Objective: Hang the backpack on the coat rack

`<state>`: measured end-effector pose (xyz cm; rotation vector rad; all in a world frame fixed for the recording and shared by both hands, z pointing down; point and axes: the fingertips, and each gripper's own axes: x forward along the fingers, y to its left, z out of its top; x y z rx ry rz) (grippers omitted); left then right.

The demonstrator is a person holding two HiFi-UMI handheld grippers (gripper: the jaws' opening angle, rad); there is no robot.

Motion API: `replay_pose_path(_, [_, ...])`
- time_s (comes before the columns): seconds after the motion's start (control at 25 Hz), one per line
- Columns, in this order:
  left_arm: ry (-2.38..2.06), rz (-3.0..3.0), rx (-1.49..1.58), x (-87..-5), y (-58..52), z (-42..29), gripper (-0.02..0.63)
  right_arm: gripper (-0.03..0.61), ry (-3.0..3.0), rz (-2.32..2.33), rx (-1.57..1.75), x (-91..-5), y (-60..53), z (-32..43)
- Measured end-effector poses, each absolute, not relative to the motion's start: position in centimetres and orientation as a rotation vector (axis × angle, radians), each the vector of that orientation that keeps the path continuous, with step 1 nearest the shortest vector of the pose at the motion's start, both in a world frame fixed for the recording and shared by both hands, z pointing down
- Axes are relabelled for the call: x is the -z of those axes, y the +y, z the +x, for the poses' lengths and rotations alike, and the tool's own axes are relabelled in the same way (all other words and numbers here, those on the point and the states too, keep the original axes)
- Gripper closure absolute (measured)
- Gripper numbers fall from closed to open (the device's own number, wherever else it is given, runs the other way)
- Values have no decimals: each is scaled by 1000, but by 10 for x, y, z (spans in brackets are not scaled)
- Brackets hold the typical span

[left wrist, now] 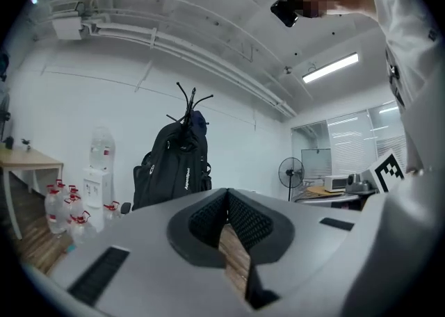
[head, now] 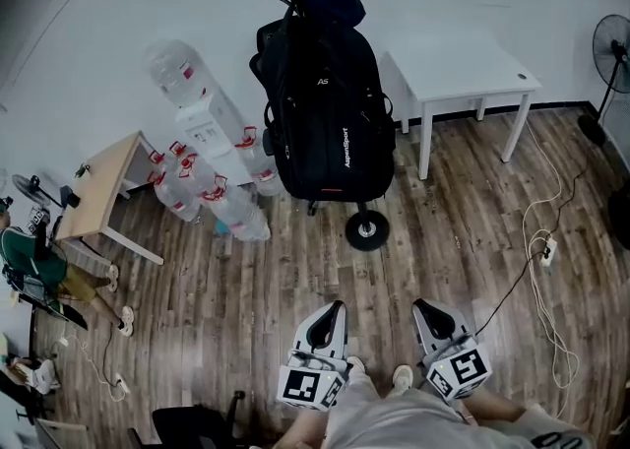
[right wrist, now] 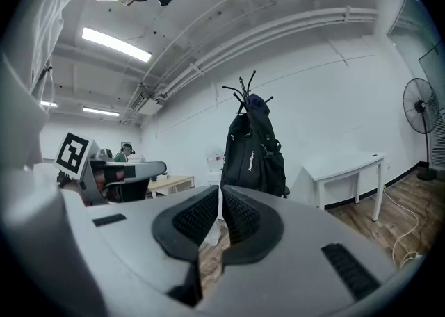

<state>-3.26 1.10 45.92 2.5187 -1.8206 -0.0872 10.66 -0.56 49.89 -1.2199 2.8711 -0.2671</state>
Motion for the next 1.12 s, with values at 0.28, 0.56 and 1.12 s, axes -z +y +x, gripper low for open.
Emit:
replay_pose_path(0.28, [-1867, 2486, 92, -461, 41, -39, 606, 551, 2867, -1145, 306, -504, 12, 115])
replay_pose_path(0.56, [-1830, 2541, 121, -448, 48, -52, 606, 551, 2843, -1230, 286, -496, 17, 107])
replay_pose_path(1.12, [-1799, 2544, 179, -445, 61, -85, 606, 563, 2788, -1329, 238, -476, 33, 86])
